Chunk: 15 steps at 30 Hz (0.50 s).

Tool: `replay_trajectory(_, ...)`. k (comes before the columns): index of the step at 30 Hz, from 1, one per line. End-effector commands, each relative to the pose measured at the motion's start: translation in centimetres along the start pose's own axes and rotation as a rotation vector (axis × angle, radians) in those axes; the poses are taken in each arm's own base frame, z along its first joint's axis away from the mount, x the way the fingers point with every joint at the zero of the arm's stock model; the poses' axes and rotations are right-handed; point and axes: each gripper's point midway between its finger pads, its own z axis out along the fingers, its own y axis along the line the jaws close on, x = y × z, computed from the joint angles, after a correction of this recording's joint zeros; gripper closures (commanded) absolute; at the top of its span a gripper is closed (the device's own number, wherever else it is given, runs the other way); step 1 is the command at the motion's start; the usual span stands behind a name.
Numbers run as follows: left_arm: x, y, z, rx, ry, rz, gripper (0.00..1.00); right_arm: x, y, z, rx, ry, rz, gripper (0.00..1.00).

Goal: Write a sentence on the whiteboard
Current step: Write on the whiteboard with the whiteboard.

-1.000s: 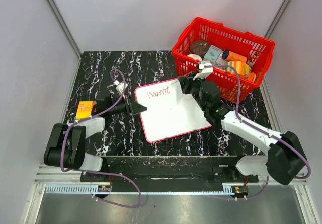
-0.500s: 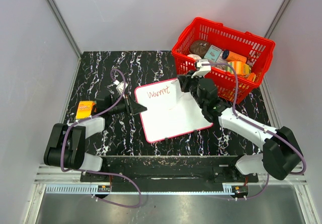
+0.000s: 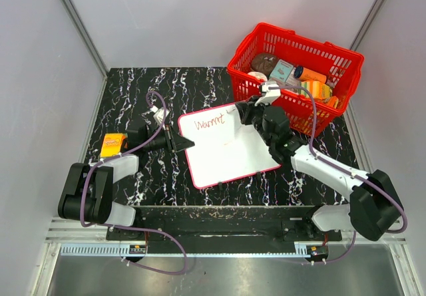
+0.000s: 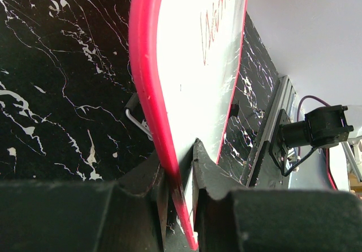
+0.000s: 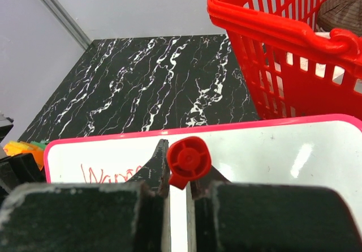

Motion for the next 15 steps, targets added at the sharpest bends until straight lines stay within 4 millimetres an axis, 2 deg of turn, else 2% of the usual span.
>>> replay_trajectory(1,-0.6,2.4,0.4,-0.108,-0.030,0.170,1.00,0.0,-0.1,-0.9,-0.013,0.004,0.014,1.00)
replay_trajectory(15,-0.6,2.5,0.4,-0.110,-0.030,0.171,1.00,2.3,-0.3,-2.7,-0.039,0.066,0.042,1.00)
